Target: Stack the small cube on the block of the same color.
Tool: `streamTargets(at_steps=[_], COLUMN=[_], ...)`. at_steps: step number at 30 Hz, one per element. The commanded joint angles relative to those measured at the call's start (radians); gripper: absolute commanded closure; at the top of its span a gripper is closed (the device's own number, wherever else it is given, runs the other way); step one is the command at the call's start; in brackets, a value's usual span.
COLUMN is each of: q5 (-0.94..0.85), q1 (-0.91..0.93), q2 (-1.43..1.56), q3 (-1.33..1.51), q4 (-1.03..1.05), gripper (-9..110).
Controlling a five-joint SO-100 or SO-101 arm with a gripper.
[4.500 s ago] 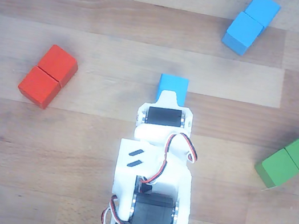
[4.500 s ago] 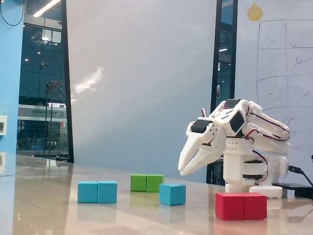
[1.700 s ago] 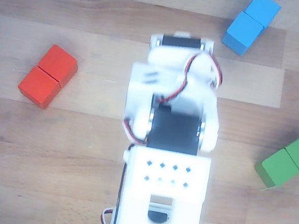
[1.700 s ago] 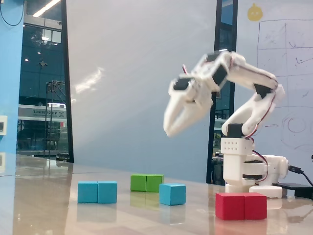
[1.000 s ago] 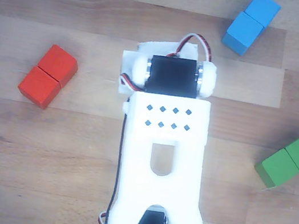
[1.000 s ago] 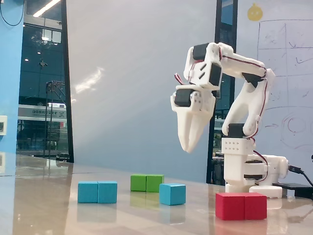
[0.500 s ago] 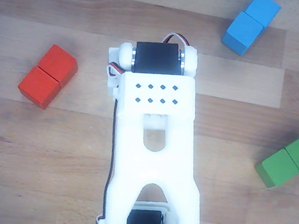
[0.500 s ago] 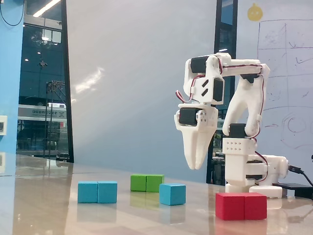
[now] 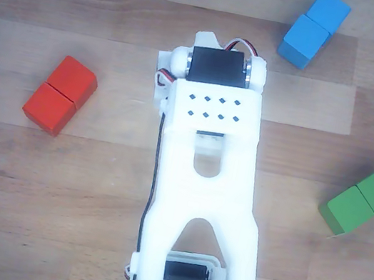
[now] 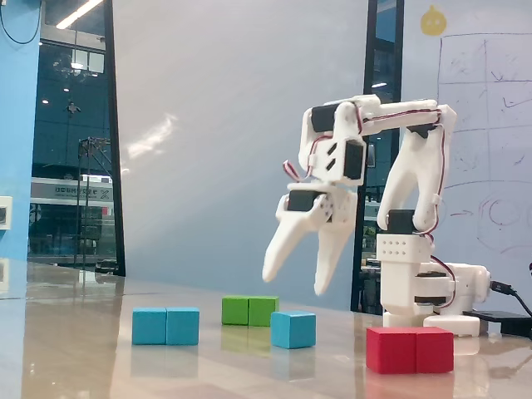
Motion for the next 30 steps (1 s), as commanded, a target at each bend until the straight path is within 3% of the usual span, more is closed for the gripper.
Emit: streamTargets(at_steps=[1,16,30], q5=[0.005,0.008,0.006], q1=[0.012,0.109,0.115], q2=[-0.034,-0.086,-0.038], q3=[-0.005,0.018,0.069], q4=[-0.031,-0.14,-0.087], gripper=[60,63,65])
